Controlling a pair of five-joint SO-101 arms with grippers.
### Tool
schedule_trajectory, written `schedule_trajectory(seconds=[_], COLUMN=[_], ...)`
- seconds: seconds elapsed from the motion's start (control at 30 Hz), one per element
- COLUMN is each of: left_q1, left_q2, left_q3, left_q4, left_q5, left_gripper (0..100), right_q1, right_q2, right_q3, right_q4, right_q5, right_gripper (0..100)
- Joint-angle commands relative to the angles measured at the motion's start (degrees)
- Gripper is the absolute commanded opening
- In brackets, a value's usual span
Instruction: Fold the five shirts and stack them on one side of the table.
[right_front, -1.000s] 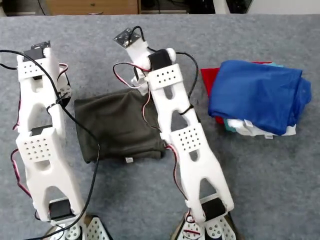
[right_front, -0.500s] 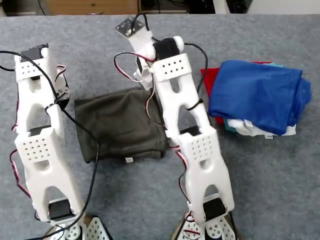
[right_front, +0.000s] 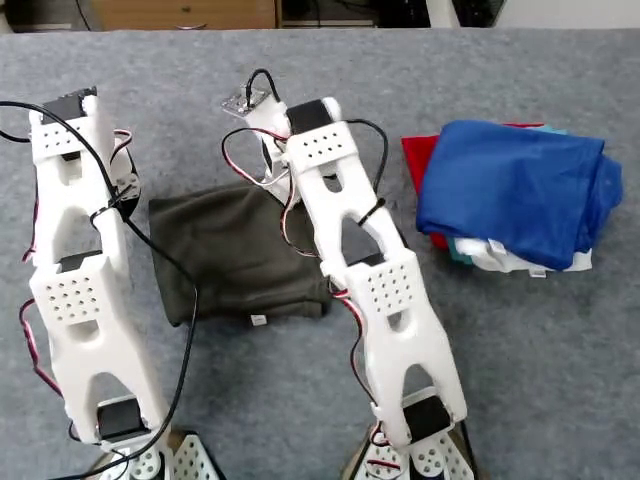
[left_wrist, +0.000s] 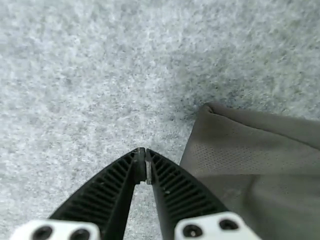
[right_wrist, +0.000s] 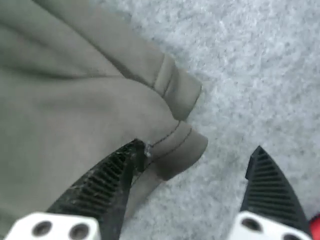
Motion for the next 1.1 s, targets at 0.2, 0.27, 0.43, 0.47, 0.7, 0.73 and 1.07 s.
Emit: schedule_trajectory(seconds=[0.2,0.27,0.43,0.47,0.7,0.73,1.07], left_q1=[-0.4,-0.4,-0.4,-0.4,-0.4,-0.4,-0.4], left_q2=[-0.7,-0.7,-0.7,-0.7,-0.7,-0.7,-1.2], left_q3=[-1.9,-1.9,-1.8,-1.8,-1.8,-1.8,-2.1], left_q4=[0.4,0.4,0.4,0.4,0.4,0.4,1.3], left_q5=[-0.4,-0.4,-0.4,-0.4,-0.4,-0.4,-0.4], left_gripper=[2,2,2,2,2,2,2], right_q1=[-0.6,-0.6,-0.6,-0.6,-0.6,-0.6,-0.7], right_q2=[6.2,6.9,8.1,8.3,9.6,9.7,9.8], right_q3=[-12.4,-15.1,-19.9,-20.4,-22.2,-22.4,-25.5], right_q4=[3.5,3.9,3.5,3.4,3.1,2.9,3.0], right_q5=[0.4,0.4,0.7,0.7,0.8,0.8,0.8], right_gripper=[23.1,16.1,10.1,9.9,5.4,4.3,0.5])
